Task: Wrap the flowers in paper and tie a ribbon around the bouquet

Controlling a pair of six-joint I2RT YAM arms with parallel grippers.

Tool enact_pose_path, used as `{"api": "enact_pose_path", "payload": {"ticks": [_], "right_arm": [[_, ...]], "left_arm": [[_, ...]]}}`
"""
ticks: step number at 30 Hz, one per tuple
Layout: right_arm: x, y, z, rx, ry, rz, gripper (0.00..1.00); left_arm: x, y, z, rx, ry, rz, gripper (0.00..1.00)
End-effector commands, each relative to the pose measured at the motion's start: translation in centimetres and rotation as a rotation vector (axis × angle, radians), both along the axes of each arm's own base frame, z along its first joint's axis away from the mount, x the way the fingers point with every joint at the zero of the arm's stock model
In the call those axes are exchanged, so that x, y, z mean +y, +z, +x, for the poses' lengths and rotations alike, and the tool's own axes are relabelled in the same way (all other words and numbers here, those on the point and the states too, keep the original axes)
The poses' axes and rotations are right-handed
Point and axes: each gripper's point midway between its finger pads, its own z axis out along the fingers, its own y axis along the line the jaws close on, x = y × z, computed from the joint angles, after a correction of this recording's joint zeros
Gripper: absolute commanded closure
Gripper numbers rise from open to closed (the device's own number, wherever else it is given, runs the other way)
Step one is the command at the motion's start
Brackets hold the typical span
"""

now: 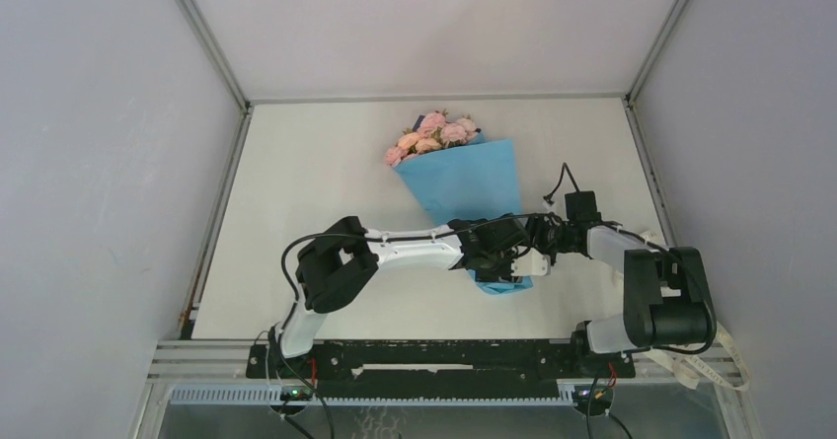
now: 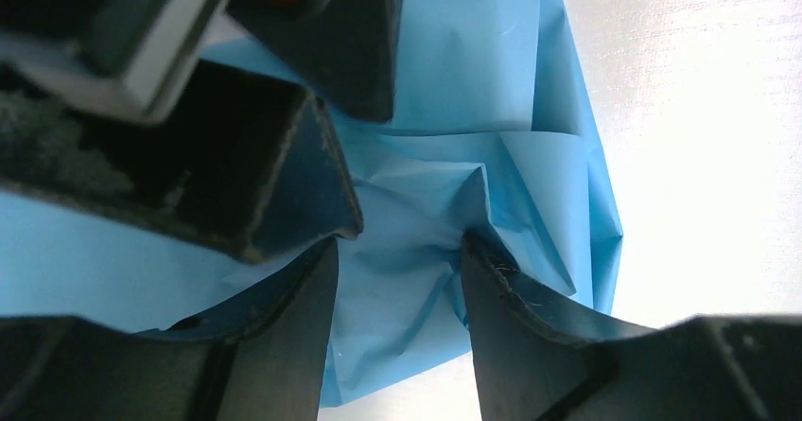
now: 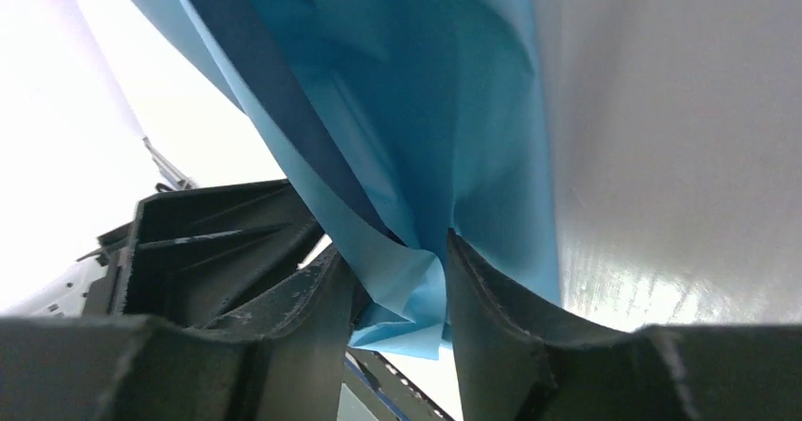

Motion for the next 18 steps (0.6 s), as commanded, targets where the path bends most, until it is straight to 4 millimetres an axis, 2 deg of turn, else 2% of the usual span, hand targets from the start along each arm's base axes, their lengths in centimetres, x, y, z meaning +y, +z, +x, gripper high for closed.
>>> {"api": "enact_pose_path", "payload": {"ticks": [1,5,8,11,13,15,18], "right_arm": [[1.7,1.6,2.0,-0.109,0.02,0.105,0.58],[1.7,0.7,1.9,-0.091,0.014,0.101,0.86],[1.4,0.0,1.7,-0.082,-0.022,0.115,1.0],[1.3,-0.4,1.6,-0.089,-0.042,0.114,1.0],[1.3,-0.5,1.8,-0.093,-0.048,0.121,1.0],[1.6,-0.4,1.6,-0.088,-0.047,0.139,1.0],[1.9,-0.5,1.0,-0.081,-0.044,0.137,1.0]], "left_arm": [[2.6,-1.5,-0.9,0.033,-0.015,0.11,0.43],[3.0,0.4,-0.7,0.019,-0.009,0.117,0.41],[2.8,4.0,-0.8,0.02,0.012,0.082,0.37],[2.3,7.4,-2.4,0.082,-0.008,0.03,0.34],[2.0,8.5,-3.8,0.117,-0.043,0.007,0.34],[1.7,8.7,-4.7,0.131,-0.063,0.005,0.37],[1.6,7.6,-5.2,0.155,-0.053,0.024,0.47]]}}
